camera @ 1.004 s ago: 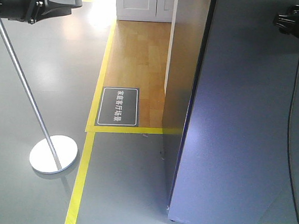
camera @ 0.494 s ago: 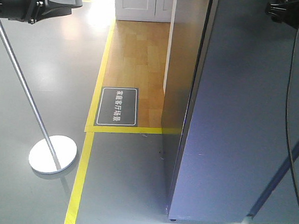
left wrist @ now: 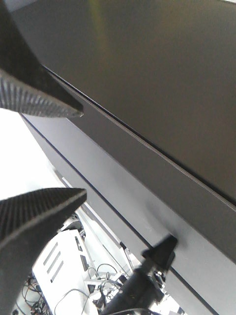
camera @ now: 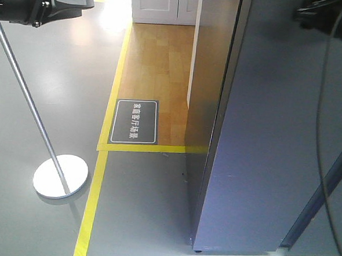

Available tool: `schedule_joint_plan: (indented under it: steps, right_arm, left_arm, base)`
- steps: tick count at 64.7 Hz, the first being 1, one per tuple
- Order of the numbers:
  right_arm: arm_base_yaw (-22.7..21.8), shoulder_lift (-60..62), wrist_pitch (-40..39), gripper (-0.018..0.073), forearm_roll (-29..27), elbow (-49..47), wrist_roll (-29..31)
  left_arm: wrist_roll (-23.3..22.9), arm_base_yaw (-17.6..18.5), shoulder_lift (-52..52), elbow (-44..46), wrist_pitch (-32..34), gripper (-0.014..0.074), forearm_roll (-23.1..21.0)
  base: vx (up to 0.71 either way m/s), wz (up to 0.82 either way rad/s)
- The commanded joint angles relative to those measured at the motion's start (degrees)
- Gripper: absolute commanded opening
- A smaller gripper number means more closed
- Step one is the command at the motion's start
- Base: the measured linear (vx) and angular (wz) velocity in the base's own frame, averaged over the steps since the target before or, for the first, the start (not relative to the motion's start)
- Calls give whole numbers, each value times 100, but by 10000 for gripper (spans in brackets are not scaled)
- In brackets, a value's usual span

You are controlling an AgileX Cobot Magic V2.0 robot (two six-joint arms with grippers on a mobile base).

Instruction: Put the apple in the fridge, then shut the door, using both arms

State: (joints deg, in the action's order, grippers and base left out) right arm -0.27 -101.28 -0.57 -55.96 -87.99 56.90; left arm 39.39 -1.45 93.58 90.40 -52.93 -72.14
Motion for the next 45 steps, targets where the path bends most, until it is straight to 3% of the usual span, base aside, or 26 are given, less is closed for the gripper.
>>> schedule_joint_plan:
  steps: [1, 10, 24, 39, 45]
  right_arm:
    - [27, 658, 420, 473, 91, -193, 91]
    - [27, 1263, 1461, 308, 98, -193, 91]
    - [27, 2140, 3356, -17, 185, -193, 86]
    - [27, 2791, 4417, -5, 185, -173, -1]
    - [27, 3028, 4764, -4, 185, -173, -13]
  left_arm:
    - [38, -6, -275, 177, 112, 333, -346]
    - [32, -6, -275, 177, 45, 296, -351]
    - [16, -6, -275, 177, -277, 164, -368]
    - [-15, -6, -275, 177, -1120, -10, -416]
    - [-22, -1, -363, 177, -1485, -8, -394]
  base:
    - [0, 0]
    - [0, 0]
    - [0, 0]
    - [0, 0]
    - [0, 0]
